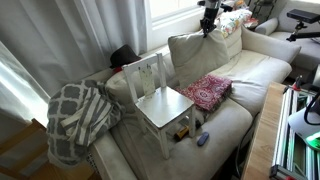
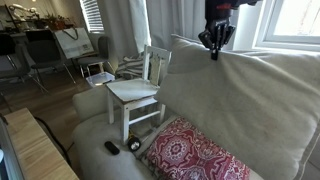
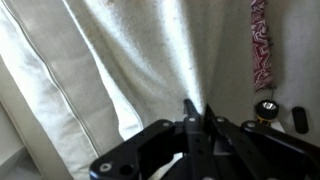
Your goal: Pick up the white pillow and put it on the chair
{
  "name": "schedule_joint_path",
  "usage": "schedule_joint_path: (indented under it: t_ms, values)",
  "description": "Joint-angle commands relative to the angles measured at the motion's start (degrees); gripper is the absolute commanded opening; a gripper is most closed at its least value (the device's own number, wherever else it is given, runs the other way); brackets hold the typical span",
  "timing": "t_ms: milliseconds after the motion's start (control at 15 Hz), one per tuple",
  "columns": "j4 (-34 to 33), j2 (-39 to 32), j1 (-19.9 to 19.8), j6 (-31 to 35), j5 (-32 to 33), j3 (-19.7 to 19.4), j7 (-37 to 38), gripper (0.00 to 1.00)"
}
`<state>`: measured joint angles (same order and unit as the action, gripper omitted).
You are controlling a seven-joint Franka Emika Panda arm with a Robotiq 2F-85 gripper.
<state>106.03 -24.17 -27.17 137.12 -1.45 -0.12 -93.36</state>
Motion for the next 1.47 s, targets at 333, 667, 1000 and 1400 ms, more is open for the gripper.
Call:
schedule_joint_path:
  t_ms: [333, 667, 1000, 1400]
  values:
    - [12.45, 17.09, 6.72, -2.70, -6.38, -2.69, 5.08, 0.02]
    - [16.61, 21.00, 12.50, -0.98, -5.98, -2.24, 9.93, 0.02]
    - [17.96, 21.63, 17.80, -1.27, -5.80, -1.11, 11.57, 0.02]
    - [16.33, 18.88, 19.11, -1.70, -6.42, -1.47, 11.37, 0.08]
